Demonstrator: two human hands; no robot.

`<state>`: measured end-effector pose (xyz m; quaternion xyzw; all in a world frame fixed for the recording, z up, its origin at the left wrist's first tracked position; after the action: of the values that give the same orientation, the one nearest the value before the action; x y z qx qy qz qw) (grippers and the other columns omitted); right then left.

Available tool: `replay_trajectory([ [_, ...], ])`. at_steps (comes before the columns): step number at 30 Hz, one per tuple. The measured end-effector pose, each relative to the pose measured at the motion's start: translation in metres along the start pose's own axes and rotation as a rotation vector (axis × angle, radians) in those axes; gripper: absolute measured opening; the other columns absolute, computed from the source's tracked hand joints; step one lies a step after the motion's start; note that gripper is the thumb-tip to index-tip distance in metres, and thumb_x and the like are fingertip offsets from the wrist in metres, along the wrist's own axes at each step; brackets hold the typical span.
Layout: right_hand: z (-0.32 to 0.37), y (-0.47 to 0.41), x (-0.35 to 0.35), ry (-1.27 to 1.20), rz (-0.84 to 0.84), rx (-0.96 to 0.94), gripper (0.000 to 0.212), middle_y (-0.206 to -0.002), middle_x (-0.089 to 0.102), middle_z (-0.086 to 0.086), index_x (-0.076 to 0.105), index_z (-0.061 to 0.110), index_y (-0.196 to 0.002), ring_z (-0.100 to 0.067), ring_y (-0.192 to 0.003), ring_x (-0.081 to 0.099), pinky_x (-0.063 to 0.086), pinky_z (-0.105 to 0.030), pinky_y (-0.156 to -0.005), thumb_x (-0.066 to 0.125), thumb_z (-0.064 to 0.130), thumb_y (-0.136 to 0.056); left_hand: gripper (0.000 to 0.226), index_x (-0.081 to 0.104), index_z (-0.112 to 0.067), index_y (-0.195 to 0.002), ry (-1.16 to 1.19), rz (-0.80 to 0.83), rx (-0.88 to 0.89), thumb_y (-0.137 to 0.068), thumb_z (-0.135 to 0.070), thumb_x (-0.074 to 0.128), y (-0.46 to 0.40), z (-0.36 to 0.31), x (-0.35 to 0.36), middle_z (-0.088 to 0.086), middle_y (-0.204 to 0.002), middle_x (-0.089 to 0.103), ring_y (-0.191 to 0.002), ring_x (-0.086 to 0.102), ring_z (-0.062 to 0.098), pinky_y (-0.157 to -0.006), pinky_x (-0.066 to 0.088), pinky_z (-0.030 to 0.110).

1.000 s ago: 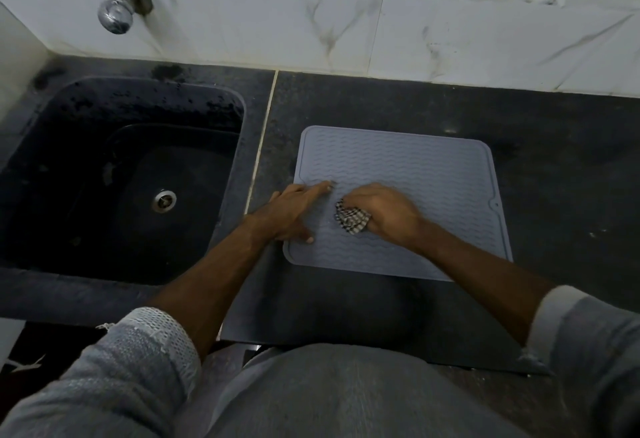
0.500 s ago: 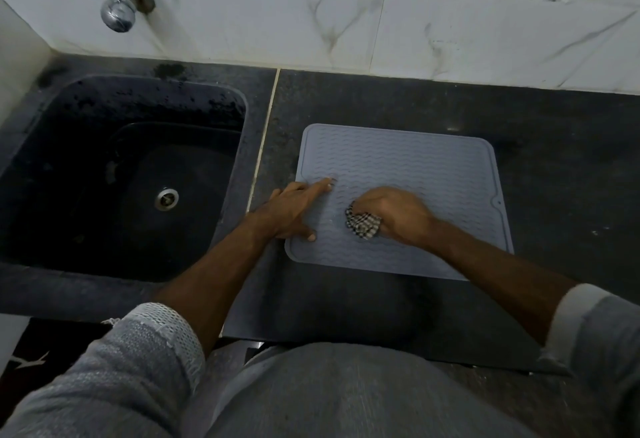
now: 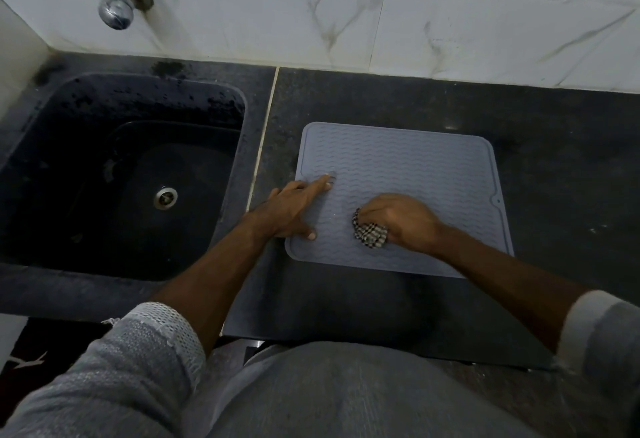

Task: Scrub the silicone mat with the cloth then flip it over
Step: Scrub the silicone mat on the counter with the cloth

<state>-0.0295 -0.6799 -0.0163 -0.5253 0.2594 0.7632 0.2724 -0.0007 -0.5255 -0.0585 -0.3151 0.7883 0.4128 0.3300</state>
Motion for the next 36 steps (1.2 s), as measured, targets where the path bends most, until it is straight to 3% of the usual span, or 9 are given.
replay_trajectory([
  [6,0.038,-0.053,0.015,-0.054,-0.006,-0.050,0.030,-0.126,0.062,-0.008,0.062,0.014,-0.120,-0.025,-0.119,0.053,0.037,-0.037,-0.105,0.057,0.018,-0.090,0.120,-0.009,-0.037,-0.151,0.002,-0.003,0.009,-0.070,-0.036,0.080,0.000,-0.002,0.000,-0.010,-0.158,0.018,-0.145,0.009,0.021,-0.111,0.009,0.057],
  [14,-0.004,0.001,0.004,-0.002,0.003,0.017,0.033,-0.121,0.065,-0.009,0.065,0.012,-0.116,-0.027,-0.114,0.056,0.041,-0.038,-0.099,0.066,0.013,-0.084,0.117,-0.010,-0.039,-0.150,0.013,-0.016,0.021,-0.073,-0.035,0.078,0.002,0.001,0.001,-0.005,-0.158,0.017,-0.144,0.009,0.023,-0.112,0.009,0.057],
  [18,0.014,-0.029,0.000,0.012,-0.046,0.016,0.030,-0.120,0.064,-0.007,0.064,0.016,-0.117,-0.025,-0.113,0.055,0.040,-0.037,-0.100,0.061,0.022,-0.088,0.119,-0.009,-0.039,-0.150,0.014,-0.013,0.025,-0.071,-0.034,0.079,0.001,-0.003,0.001,-0.007,-0.158,0.016,-0.144,0.010,0.023,-0.111,0.011,0.057],
  [23,0.042,-0.050,0.014,-0.060,-0.079,-0.028,0.031,-0.123,0.063,-0.012,0.062,0.010,-0.119,-0.028,-0.117,0.054,0.036,-0.037,-0.103,0.060,0.015,-0.088,0.123,-0.011,-0.038,-0.150,0.005,-0.007,0.029,-0.069,-0.035,0.081,0.002,-0.004,0.001,-0.012,-0.158,0.018,-0.144,0.010,0.021,-0.111,0.011,0.057],
  [32,0.004,0.009,0.003,0.000,-0.124,-0.054,0.044,-0.109,0.069,-0.017,0.069,0.004,-0.107,-0.033,-0.101,0.065,0.049,-0.045,-0.091,0.078,0.002,-0.064,0.117,-0.014,-0.034,-0.151,0.071,-0.081,0.088,-0.076,-0.032,0.076,0.013,-0.003,-0.001,-0.010,-0.158,0.020,-0.145,0.015,0.019,-0.114,0.012,0.054],
  [36,-0.002,0.006,0.007,-0.064,-0.078,0.002,0.042,-0.115,0.066,-0.016,0.067,0.005,-0.111,-0.032,-0.107,0.062,0.045,-0.041,-0.096,0.075,0.005,-0.070,0.118,-0.012,-0.032,-0.152,0.124,-0.193,0.115,-0.075,-0.037,0.078,0.022,0.008,-0.012,0.002,-0.158,0.021,-0.144,0.022,0.024,-0.116,0.020,0.054],
])
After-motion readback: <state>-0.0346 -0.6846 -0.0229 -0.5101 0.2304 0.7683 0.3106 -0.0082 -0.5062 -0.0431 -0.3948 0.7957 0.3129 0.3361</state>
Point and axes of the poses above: each hand's wrist, its own y-axis away from the middle knuckle, its own x-axis out of the palm, z = x × y, the point moved 9 cm from there along -y, towards the middle knuckle
